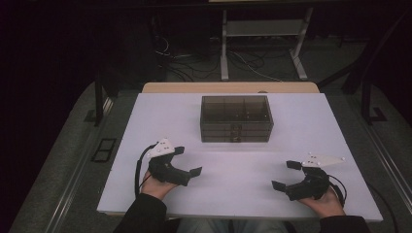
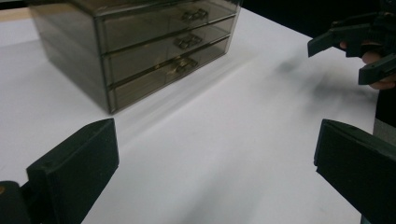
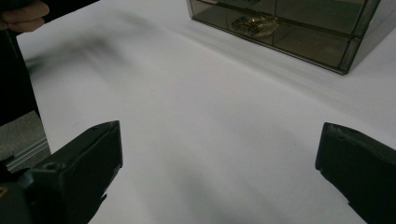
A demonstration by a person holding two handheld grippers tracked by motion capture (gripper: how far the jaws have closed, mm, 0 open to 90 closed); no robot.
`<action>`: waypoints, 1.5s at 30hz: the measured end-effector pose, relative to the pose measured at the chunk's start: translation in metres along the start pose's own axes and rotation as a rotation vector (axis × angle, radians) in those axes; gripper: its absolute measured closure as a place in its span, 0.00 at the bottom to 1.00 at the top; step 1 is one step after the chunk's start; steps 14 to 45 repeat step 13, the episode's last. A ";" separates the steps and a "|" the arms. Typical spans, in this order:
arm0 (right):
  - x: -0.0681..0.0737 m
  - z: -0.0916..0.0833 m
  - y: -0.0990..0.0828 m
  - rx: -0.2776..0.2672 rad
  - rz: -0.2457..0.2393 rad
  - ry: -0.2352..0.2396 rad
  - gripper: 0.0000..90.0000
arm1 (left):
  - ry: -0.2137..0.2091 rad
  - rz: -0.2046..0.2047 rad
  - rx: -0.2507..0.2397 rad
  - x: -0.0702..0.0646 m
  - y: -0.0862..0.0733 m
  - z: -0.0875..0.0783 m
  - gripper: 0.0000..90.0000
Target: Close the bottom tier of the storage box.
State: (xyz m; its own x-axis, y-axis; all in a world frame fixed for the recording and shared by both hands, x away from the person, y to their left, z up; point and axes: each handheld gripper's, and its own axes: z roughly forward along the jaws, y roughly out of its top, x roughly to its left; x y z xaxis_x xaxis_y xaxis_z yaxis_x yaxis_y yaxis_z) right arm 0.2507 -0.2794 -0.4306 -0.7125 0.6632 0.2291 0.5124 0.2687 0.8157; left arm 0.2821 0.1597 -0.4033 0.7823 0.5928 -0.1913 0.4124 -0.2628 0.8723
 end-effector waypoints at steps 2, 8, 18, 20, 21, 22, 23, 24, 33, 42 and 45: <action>0.000 0.000 0.000 -0.001 -0.001 0.000 0.00 | 0.004 -0.011 -0.010 0.003 -0.006 -0.005 0.00; 0.000 0.000 0.000 0.000 -0.002 0.001 0.00 | 0.011 -0.036 -0.046 0.006 -0.022 -0.017 0.00; 0.000 0.000 0.000 0.000 -0.001 0.001 0.00 | 0.005 -0.032 -0.050 0.006 -0.028 -0.018 0.00; 0.000 0.000 0.000 0.000 -0.001 0.001 0.00 | 0.005 -0.032 -0.050 0.006 -0.028 -0.018 0.00; 0.000 0.000 0.000 0.000 -0.001 0.001 0.00 | 0.005 -0.032 -0.050 0.006 -0.028 -0.018 0.00; 0.000 0.000 0.000 0.000 -0.001 0.001 0.00 | 0.005 -0.032 -0.050 0.006 -0.028 -0.018 0.00; 0.000 0.000 0.000 0.000 -0.001 0.001 0.00 | 0.005 -0.032 -0.050 0.006 -0.028 -0.018 0.00; 0.000 0.000 0.000 0.000 -0.001 0.001 0.00 | 0.005 -0.032 -0.050 0.006 -0.028 -0.018 0.00; 0.000 0.000 0.000 0.000 -0.001 0.001 0.00 | 0.005 -0.032 -0.050 0.006 -0.028 -0.018 0.00; 0.000 0.000 0.000 0.000 -0.001 0.001 0.00 | 0.005 -0.032 -0.050 0.006 -0.028 -0.018 0.00; 0.000 0.000 0.000 0.000 -0.001 0.001 0.00 | 0.005 -0.032 -0.050 0.006 -0.028 -0.018 0.00</action>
